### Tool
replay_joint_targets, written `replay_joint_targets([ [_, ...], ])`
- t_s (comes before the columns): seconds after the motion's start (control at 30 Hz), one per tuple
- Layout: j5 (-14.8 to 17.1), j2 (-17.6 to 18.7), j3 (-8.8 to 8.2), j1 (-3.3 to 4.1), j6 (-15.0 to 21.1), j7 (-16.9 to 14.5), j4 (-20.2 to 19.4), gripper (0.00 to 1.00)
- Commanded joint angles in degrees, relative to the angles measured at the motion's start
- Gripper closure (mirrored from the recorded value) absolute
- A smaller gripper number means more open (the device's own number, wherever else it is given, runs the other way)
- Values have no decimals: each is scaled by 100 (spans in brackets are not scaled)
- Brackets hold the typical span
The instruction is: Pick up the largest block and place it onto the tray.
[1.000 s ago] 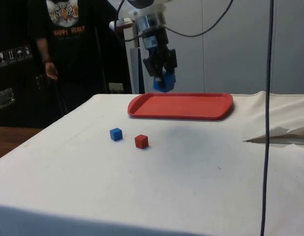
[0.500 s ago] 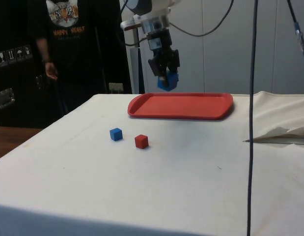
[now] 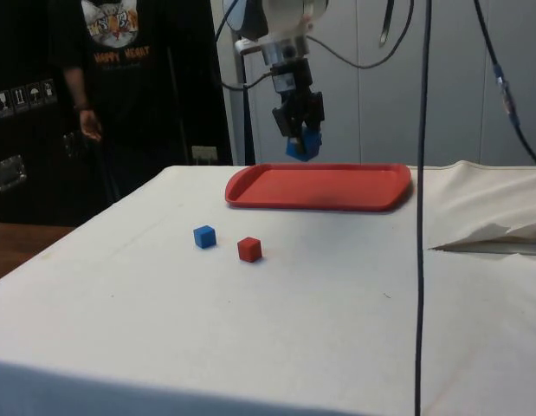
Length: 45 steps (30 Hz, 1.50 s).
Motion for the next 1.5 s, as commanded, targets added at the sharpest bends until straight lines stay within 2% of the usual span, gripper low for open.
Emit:
replay_joint_targets([
  [0.0,103,80,57,-120,11,-126,63,99],
  [0.07,189,155,40,-143,17,-201,86,99],
  [0.1,367,304,0,-183,11,-361,126,99],
  [0.13,361,304,-86,-74,0,-332,86,99],
  [0.17,470,384,-11,-212,17,-453,149,99],
  [0.27,762,625,-63,-269,6,-699,223,99],
  [0.3,968,791,-97,-309,-6,-859,269,99],
  [0.33,1071,877,-120,-321,-17,-940,298,99],
  [0.37,1106,905,-201,-229,-6,-951,246,99],
  [0.4,1169,957,-138,-338,-29,-1014,321,99],
  [0.47,1432,1169,-178,-384,-69,-1197,407,99],
  [0.6,1707,1392,-212,-430,-149,-1358,510,99],
  [0.63,1696,1375,-264,-344,-86,-1341,435,99],
  [0.67,1765,1450,-212,-441,-172,-1392,533,99],
  [0.77,1954,1610,-218,-476,-258,-1501,607,99],
  [0.83,2034,1690,-223,-487,-298,-1541,647,99],
  [0.87,2028,1667,-275,-407,-246,-1530,573,99],
  [0.9,2068,1725,-223,-487,-304,-1558,659,99],
  [0.93,2103,1759,-223,-493,-309,-1570,670,99],
  [1.03,2212,1862,-252,-470,-332,-1621,688,99],
  [1.07,2223,1862,-275,-424,-292,-1610,647,99],
  [1.1,2229,1874,-264,-464,-332,-1627,688,99],
  [1.2,2263,1914,-235,-470,-298,-1633,676,99],
  [1.33,2280,1937,-229,-458,-286,-1633,665,99],
  [1.37,2257,1925,-264,-424,-298,-1621,636,99],
  [1.4,2303,1971,-206,-470,-286,-1639,670,99],
  [1.47,2326,2005,-183,-481,-286,-1639,676,99],
])
